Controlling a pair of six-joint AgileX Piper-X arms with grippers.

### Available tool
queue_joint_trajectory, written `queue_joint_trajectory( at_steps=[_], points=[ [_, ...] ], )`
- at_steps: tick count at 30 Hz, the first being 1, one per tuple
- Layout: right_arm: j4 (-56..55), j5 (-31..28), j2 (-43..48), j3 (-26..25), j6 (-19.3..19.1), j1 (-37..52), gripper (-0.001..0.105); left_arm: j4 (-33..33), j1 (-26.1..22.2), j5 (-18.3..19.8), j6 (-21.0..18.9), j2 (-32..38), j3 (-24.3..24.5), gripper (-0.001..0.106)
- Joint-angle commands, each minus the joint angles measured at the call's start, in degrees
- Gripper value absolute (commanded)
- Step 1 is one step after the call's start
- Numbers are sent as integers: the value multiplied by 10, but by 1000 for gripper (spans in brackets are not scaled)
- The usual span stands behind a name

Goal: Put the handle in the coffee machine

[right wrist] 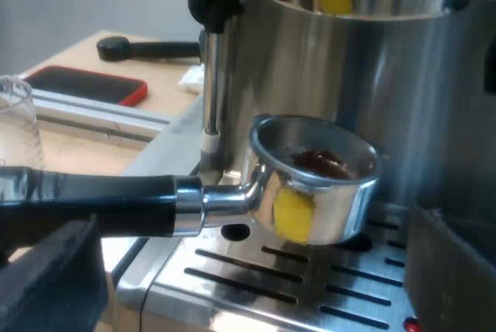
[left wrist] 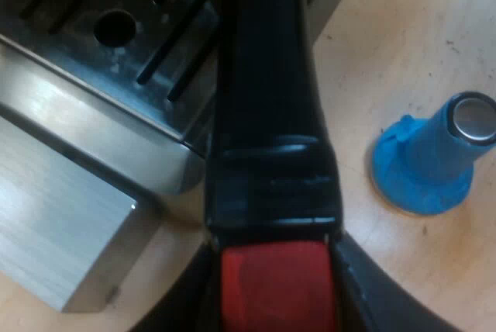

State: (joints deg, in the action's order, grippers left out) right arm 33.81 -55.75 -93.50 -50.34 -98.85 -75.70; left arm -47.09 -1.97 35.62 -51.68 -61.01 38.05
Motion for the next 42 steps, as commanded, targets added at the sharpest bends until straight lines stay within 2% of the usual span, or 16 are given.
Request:
queue_joint_trajectory(
  at_steps=[1, 5, 12, 16, 23, 30, 42],
  points=[
    [41, -17, -9, -4, -23, 1, 81, 20, -1, 36, 6, -1, 10, 0],
    [77, -51, -37, -15, -34, 1, 81, 31, -1, 38, 6, -10, 10, 0],
    [80, -59, -71, -49, -29, 1, 81, 58, -23, 38, 1, -14, 12, 0],
    [74, -67, -74, -50, -30, 1, 81, 59, -26, 50, 1, -16, 12, 0],
    [73, -66, -74, -50, -30, 1, 81, 58, -26, 65, 6, -28, 13, 0],
    [73, -55, -74, -50, -28, 1, 81, 44, -26, 65, 36, -28, 21, 0],
    [66, -40, -74, -50, -30, 25, 81, 61, -26, 64, 29, -49, 38, 0]
  ],
)
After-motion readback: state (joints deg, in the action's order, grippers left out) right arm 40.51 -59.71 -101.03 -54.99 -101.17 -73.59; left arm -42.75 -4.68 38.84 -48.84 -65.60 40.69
